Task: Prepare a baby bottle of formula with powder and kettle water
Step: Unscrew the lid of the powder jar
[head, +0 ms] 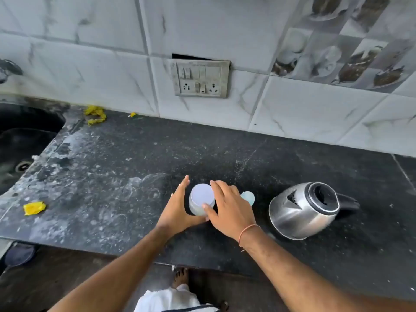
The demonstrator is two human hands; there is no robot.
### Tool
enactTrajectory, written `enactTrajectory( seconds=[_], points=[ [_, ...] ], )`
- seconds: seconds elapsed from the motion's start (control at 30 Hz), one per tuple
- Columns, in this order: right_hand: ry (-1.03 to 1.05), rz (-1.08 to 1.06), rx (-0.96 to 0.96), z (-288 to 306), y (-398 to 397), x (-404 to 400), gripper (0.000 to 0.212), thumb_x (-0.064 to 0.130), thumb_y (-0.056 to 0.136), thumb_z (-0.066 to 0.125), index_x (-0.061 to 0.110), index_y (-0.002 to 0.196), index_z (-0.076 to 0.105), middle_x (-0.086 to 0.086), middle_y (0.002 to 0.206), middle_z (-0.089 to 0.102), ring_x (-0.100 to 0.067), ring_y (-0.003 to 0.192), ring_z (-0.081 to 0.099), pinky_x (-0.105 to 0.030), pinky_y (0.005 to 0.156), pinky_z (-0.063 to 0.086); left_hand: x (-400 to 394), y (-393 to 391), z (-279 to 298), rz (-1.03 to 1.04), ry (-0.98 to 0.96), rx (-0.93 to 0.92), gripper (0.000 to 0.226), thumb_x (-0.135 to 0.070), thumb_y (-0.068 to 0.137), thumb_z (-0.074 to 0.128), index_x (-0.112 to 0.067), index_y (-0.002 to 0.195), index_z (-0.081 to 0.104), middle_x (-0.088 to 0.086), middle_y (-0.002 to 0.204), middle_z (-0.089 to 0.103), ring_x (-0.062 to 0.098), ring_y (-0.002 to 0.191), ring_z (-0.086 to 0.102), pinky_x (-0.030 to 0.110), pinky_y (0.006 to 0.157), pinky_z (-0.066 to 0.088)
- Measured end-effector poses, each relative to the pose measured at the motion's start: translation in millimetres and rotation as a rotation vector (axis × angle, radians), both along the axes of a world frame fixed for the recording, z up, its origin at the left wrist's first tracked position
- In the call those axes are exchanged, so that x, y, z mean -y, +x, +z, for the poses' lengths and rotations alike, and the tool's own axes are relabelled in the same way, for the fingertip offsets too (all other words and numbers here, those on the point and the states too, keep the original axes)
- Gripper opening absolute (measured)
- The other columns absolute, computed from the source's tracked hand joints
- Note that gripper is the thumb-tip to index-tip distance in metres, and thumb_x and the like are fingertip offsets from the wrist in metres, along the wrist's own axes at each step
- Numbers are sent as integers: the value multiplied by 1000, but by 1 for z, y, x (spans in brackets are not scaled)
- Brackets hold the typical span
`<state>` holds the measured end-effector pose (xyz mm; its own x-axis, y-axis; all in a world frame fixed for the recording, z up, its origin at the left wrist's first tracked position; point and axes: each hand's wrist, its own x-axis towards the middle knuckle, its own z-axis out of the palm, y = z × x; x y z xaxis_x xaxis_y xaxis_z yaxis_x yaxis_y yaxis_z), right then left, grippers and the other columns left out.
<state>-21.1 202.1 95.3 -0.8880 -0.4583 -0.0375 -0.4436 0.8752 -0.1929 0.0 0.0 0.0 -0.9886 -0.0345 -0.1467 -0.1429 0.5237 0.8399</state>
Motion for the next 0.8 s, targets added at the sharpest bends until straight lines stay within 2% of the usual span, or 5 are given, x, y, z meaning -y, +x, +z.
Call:
enactTrajectory(
  seconds=[0.1,0.23,0.4,0.53,0.8],
  points=[
    [91,-55,125,0,-16,19,84,69,103,52,22,168,29,-1,159,47,-29,136,52,-44,99,58,4,-11,-12,-92,-35,4,146,-74,60,95,-35,175,12,-16,178,30,14,164,31,58,138,16],
    [175,-109,257,0,-27,37,88,75,94,59,23,161,35,-5,145,57,-32,128,58,-47,97,55,2,-17,-22,-136,-55,35,139,-78,62,91,-39,173,17,-25,175,30,12,164,31,57,138,5],
    [299,-74,205,2,-34,53,83,88,85,58,21,134,51,-3,124,64,-31,112,63,-46,83,57,0,-23,-18,-150,-89,-43,103,-73,66,87,-44,155,46,-27,149,57,5,144,50,51,134,15],
    [319,8,209,2,-42,56,77,81,91,59,17,133,53,-7,124,66,-31,112,65,-43,88,56,4,-29,-27,-165,-127,-60,89,-66,67,86,-42,147,55,-28,132,62,7,138,56,52,135,21],
    [371,157,234,5,-54,51,75,72,96,63,12,139,50,-11,132,62,-32,116,63,-38,91,46,6,-36,-43,-199,-117,-75,94,-59,71,89,-33,154,55,-15,155,61,15,160,40,51,138,12]
  ],
)
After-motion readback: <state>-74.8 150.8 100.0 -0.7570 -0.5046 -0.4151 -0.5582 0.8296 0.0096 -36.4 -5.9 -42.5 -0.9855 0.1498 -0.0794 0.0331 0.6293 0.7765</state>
